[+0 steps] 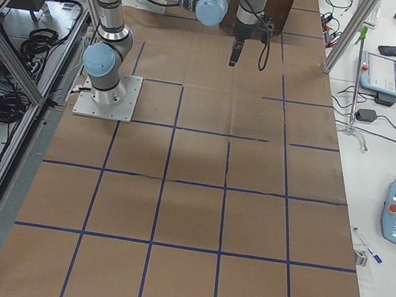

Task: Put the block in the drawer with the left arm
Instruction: 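Lower the left gripper and grasp the white drawer handle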

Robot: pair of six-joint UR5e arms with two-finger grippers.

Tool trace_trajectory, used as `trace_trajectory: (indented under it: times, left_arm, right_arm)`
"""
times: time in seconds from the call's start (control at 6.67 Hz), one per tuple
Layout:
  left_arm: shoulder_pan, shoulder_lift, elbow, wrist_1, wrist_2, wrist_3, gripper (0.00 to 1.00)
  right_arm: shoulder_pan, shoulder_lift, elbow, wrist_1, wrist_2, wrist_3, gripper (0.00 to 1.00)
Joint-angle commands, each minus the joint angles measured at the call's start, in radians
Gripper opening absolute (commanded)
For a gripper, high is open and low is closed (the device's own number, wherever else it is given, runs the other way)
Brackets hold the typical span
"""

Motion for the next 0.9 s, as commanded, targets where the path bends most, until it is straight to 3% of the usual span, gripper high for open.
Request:
trace_trajectory:
  times: [0.0,0.75]
  left_arm:
    - [-0.016,-0.036,-0.012,0.006,-0.005,0.005,0.99]
    - [-0.038,-0.104,-0.011,0.016,0.0,0.008,0.98]
  right_arm:
    - [0.0,0.0,0.0,0.0,0.0,0.0,1.0]
    - [0.0,0.001,0.0,0.0,0.0,-0.001,1.0]
